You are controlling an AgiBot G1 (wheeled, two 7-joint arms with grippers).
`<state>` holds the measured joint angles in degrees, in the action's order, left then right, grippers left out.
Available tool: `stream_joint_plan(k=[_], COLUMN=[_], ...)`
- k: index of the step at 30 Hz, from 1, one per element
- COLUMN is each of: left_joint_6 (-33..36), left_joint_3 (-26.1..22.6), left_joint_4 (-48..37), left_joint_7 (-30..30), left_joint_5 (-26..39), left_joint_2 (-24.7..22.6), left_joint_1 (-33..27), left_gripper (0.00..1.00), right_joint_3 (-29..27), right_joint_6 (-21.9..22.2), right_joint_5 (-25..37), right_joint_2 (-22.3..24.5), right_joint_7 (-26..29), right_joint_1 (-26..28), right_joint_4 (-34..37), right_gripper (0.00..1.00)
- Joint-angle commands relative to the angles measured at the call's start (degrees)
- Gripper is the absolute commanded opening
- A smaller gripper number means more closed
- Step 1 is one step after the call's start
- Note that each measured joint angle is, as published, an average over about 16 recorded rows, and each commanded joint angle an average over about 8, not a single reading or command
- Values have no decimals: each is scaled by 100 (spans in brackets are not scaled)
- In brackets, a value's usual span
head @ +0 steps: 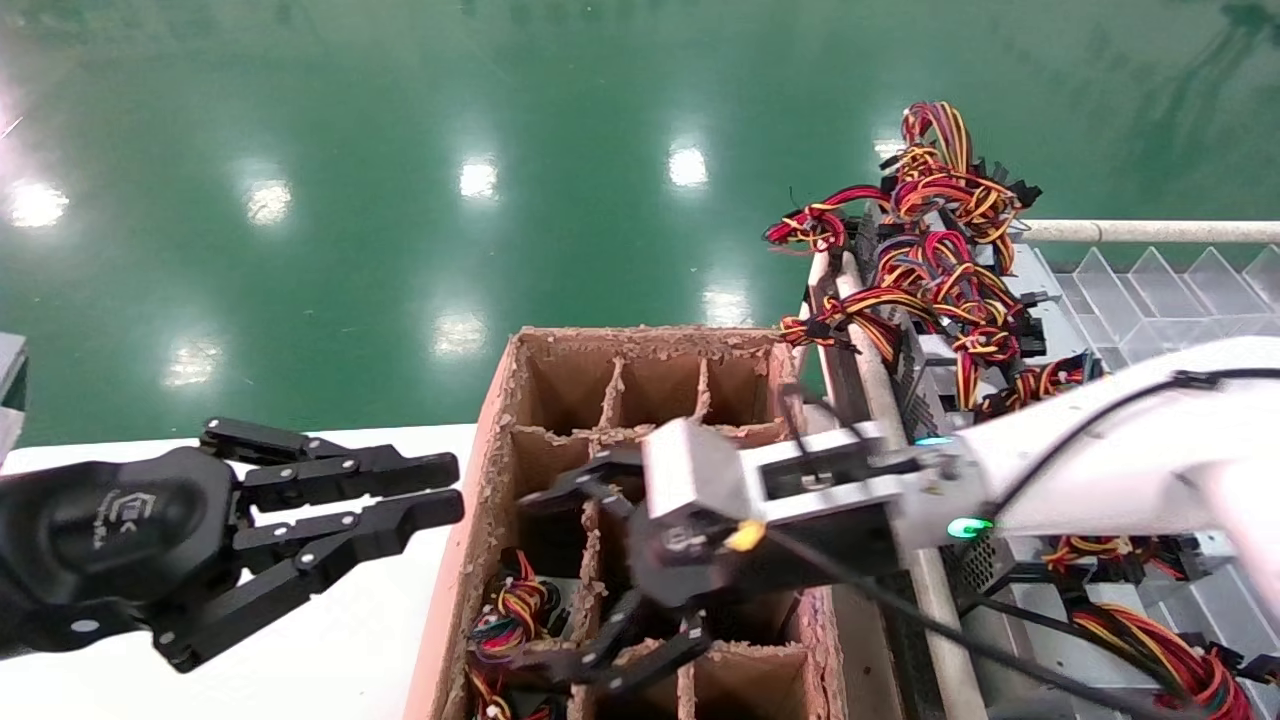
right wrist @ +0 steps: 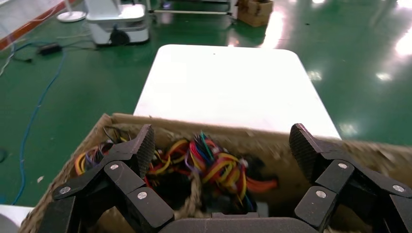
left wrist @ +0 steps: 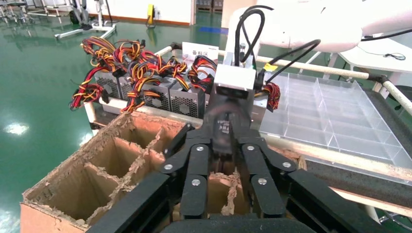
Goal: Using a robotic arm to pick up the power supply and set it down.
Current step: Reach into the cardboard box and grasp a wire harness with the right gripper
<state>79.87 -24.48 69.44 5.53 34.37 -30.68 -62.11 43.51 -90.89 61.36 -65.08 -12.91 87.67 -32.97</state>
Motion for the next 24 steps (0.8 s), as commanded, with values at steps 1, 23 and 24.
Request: stream_joint_plan(k=[1, 23, 24], left_joint_6=[0, 0, 0], left_joint_3=[0, 0, 0], left_joint_4=[0, 0, 0], left_joint_7=[0, 0, 0], left_joint_5=[0, 0, 0], left_joint_2=[0, 0, 0], left_joint_1=[0, 0, 0], left_gripper=[0, 0, 0], right_joint_3=[148, 790, 792], right_joint_6=[-12, 300, 307], right_joint_5=[-18, 388, 387], right_joint_2=[-167, -958, -962], right_joint_7=[-111, -603, -608], right_joint_1=[87, 553, 556], right_joint_4=[125, 1218, 1252], right_gripper=[73, 0, 0])
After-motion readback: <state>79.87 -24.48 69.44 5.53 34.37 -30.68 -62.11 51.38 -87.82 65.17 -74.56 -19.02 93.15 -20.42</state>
